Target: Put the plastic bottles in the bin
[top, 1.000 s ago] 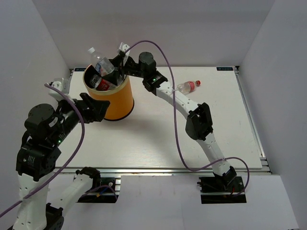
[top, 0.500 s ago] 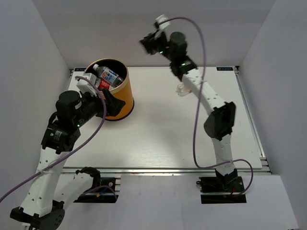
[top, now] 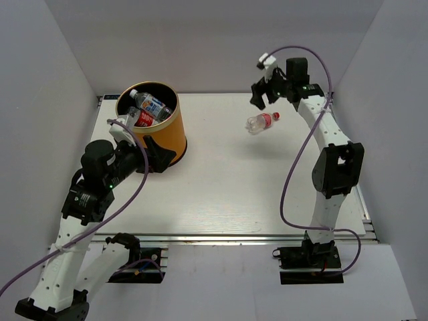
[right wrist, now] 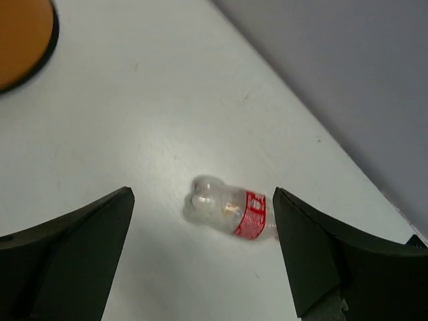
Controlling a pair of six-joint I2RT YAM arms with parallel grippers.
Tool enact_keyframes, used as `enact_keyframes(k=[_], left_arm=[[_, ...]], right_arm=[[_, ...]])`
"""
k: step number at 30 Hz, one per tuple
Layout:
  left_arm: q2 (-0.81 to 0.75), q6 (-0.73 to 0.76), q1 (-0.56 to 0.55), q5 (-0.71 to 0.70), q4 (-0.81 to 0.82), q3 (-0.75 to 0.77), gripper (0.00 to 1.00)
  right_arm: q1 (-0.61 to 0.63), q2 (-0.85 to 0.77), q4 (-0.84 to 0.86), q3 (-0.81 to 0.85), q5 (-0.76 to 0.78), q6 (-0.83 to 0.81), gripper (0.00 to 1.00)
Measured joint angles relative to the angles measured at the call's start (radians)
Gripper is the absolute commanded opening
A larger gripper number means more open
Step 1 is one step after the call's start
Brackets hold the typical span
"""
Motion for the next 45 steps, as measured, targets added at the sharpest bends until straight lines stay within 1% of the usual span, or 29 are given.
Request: enact_keyframes(k=[3, 5, 6, 7, 8, 9, 10, 12, 16, 20, 22, 27, 31, 37, 41, 44, 45], left_arm=[[-0.013, -0.009, 0.000, -0.001, -0.003, -0.003, 1.00], [-0.018, -0.017, 0.000, -0.001, -0.009, -0.004, 1.00], [-0.020, -0.020, 0.000, -0.001, -0.013, -0.004, 1.00], [-0.021, -0.023, 0.000, -0.002, -0.018, -0.004, 1.00], [-0.021, -0.026, 0.000, -0.002, -0.021, -0.005, 1.00], [-0.021, -0.028, 0.000, -0.005, -0.027, -0.005, 1.00], [-0.021, -0.032, 0.000, -0.006, -0.034, -0.005, 1.00], [-0.022, -0.036, 0.000, -0.010, -0.048, -0.005, 1.00], [-0.027, -0.045, 0.000, -0.014, -0.068, -0.006, 1.00], [-0.027, -0.055, 0.000, -0.014, -0.078, -0.018, 1.00], [-0.027, -0.059, 0.000, -0.013, -0.079, -0.029, 1.00], [-0.018, -0.069, 0.000, -0.014, -0.090, -0.058, 1.00], [0.000, -0.071, 0.000, -0.014, -0.095, -0.061, 1.00], [0.016, -0.071, 0.000, -0.015, -0.099, -0.061, 1.00], [0.017, -0.078, 0.000, -0.019, -0.107, -0.061, 1.00], [0.017, -0.080, 0.000, -0.028, -0.121, -0.061, 1.00], [0.015, -0.081, 0.000, -0.032, -0.127, -0.061, 1.00]], right_arm=[[-0.044, -0.013, -0.029, -0.113, -0.167, -0.300, 0.90], [-0.101, 0.011, -0.116, -0.113, -0.247, -0.494, 0.90], [-0.129, 0.046, -0.183, -0.064, -0.277, -0.585, 0.90], [-0.156, 0.097, -0.266, 0.027, -0.300, -0.680, 0.90], [-0.177, 0.172, -0.348, 0.157, -0.312, -0.775, 0.90], [-0.200, 0.235, -0.394, 0.269, -0.317, -0.863, 0.90], [-0.218, 0.274, -0.425, 0.331, -0.317, -0.943, 0.90], [-0.244, 0.286, -0.478, 0.325, -0.310, -1.077, 0.90], [-0.252, 0.257, -0.544, 0.170, -0.304, -1.263, 0.90], [-0.224, 0.306, -0.613, 0.196, -0.310, -1.347, 0.90], [-0.200, 0.311, -0.602, 0.193, -0.315, -1.364, 0.90], [-0.150, 0.304, -0.504, 0.116, -0.324, -1.371, 0.90], [-0.110, 0.328, -0.477, 0.126, -0.319, -1.374, 0.90], [-0.063, 0.383, -0.417, 0.150, -0.268, -1.369, 0.90], [-0.045, 0.467, -0.436, 0.228, -0.207, -1.393, 0.90], [-0.040, 0.509, -0.471, 0.241, -0.164, -1.405, 0.90], [-0.040, 0.510, -0.475, 0.249, -0.159, -1.406, 0.88]])
